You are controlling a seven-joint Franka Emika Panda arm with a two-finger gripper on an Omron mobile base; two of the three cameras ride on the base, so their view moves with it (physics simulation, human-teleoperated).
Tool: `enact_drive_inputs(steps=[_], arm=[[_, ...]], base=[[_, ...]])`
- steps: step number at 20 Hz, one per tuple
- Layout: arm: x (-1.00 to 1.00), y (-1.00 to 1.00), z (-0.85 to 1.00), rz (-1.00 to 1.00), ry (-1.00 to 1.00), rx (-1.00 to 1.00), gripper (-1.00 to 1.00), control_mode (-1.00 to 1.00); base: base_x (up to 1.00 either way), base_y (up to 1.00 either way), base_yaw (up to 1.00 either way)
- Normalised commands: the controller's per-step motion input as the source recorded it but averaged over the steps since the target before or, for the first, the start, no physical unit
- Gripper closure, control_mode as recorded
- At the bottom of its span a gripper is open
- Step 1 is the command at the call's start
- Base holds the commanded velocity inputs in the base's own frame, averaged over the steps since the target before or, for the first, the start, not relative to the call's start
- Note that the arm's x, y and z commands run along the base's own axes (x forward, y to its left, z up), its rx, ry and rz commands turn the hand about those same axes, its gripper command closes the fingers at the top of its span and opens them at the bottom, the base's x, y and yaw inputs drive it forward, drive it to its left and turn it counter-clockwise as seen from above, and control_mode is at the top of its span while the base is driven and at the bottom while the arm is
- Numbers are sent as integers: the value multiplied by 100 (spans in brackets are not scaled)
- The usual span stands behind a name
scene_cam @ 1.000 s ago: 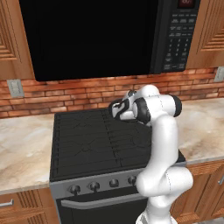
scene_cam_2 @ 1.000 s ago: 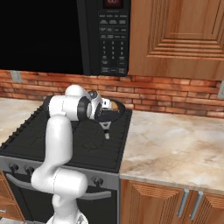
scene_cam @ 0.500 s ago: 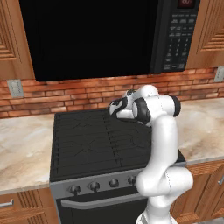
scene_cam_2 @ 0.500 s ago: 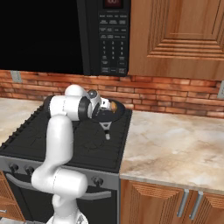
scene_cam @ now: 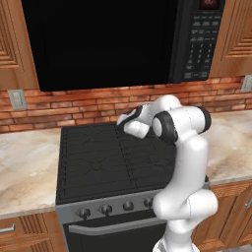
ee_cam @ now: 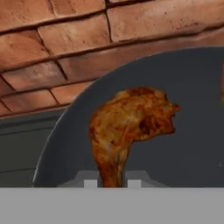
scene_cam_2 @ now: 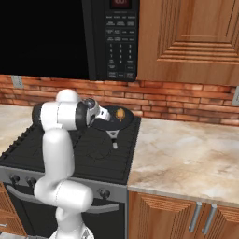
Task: Take the chicken drumsticks from the pan and place one on each plate on the dining counter.
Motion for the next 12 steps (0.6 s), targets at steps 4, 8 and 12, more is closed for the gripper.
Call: enact_drive_inputs(steps=[4, 8, 12], arm=[[-99, -20, 48, -2, -20, 21, 100, -100], [-99, -72, 78, -14, -34, 26, 100, -100], [-100, -74, 75, -8, -14, 33, 100, -100]], base=[[0, 0, 0], [0, 0, 0], [0, 0, 0]])
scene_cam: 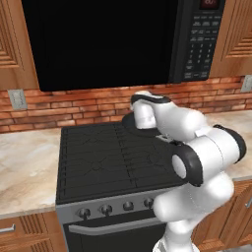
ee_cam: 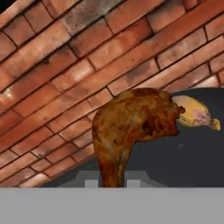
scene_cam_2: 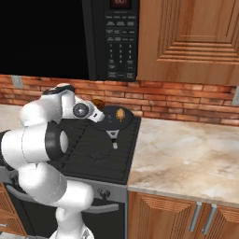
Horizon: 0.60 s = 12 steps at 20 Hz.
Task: Take the chicken drumsticks from the pan and place one on each plate on the dining counter.
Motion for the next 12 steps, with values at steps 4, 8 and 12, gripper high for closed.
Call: enact_drive_inputs(steps=[4, 8, 12], arm=[[-100, -62, 60, -1, 2, 24, 100, -100], [-100, -38, 73, -2, 26, 4, 100, -100], [-100, -41, 93, -2, 17, 0, 100, -100]], base=[[0, 0, 0], [0, 0, 0], [0, 0, 0]])
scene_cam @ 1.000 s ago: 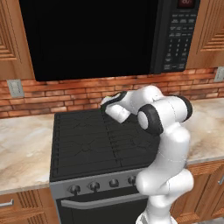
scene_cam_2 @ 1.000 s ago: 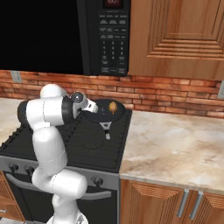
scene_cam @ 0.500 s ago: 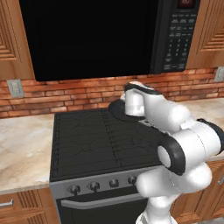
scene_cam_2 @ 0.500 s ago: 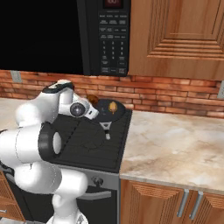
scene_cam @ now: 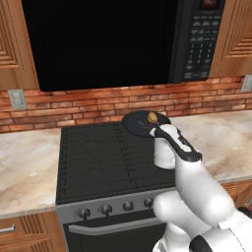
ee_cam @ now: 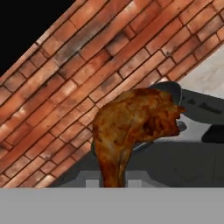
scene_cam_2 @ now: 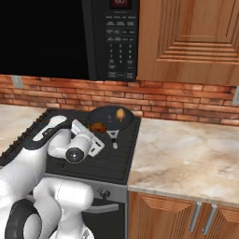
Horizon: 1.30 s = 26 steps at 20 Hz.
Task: Take the chicken drumsticks from the pan and place one on each plate on the dining counter.
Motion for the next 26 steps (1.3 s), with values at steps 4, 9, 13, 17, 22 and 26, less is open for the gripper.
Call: enact_drive_inputs(steps=[4, 9, 13, 17, 22, 26], arm=[[-100, -64, 100, -1, 1, 0, 100, -100], [-100, -67, 93, 0, 0, -13, 100, -100], [-100, -71, 70, 0, 13, -25, 100, -100], [-92, -78, 48, 0, 24, -30, 100, -100], [-77, -42, 52, 0, 40, -52, 100, -100], [-71, -24, 57, 0, 42, -68, 100, -100]], base=[[0, 0, 0], [0, 0, 0], [0, 0, 0], [0, 0, 0], [0, 0, 0], [0, 0, 0]])
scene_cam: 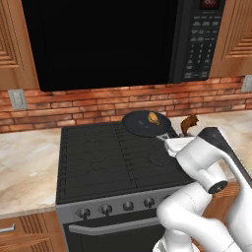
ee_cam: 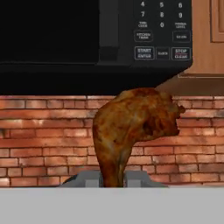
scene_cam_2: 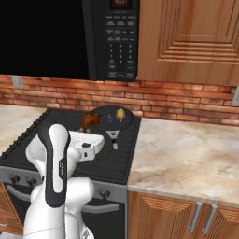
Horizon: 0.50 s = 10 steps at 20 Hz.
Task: Take the chicken drumsticks from the pan and place one on each plate on the dining counter.
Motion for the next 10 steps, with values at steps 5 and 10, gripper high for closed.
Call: enact_drive_inputs(steps=[5, 10], arm=[[-64, -33, 67, 0, 26, -68, 100, -100], [-64, -2, 24, -1, 1, -48, 100, -100]], base=[[0, 0, 0], [0, 0, 0]])
